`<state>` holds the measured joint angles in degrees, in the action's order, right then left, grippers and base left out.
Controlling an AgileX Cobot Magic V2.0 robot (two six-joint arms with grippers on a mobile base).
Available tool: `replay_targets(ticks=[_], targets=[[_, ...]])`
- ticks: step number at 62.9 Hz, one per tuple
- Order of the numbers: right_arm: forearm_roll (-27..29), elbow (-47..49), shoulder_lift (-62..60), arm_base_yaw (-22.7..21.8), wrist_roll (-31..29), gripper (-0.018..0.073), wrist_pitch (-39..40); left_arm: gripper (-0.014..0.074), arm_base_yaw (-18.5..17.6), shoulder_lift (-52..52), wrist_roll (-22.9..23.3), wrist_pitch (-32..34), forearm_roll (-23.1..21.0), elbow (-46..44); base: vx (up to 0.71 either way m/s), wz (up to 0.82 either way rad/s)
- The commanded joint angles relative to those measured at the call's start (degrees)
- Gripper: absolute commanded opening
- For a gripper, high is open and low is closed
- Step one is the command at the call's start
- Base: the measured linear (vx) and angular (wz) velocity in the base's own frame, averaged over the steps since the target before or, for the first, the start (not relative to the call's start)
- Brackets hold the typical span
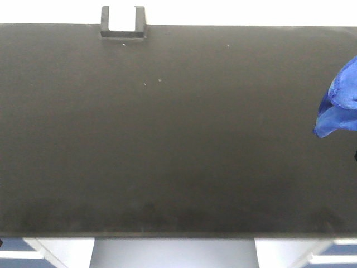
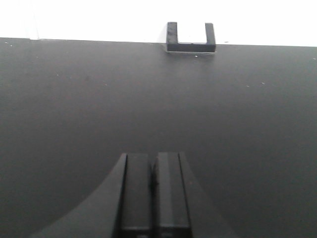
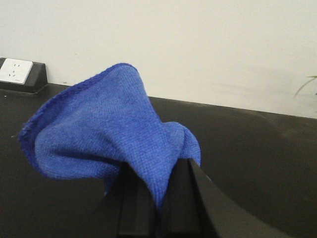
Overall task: Wipe right workspace with blue cloth
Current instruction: 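Lower the held blue cloth toward the bench top with the right gripper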
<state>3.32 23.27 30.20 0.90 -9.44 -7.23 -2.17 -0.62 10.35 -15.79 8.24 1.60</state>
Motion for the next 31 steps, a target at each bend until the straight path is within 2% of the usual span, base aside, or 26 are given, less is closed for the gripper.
replay_targets(ticks=[1,31], targets=[[-0.02,1.85,0.21,-0.1,-0.42,-0.0004,5.05,-0.0006,-0.25,-0.86,0.49,4.6,0.06,1.74,0.19,0.11],[-0.02,1.85,0.21,-0.1,-0.42,-0.0004,5.05,-0.0006,-0.25,-0.86,0.49,4.6,0.06,1.74,0.1,0.05]])
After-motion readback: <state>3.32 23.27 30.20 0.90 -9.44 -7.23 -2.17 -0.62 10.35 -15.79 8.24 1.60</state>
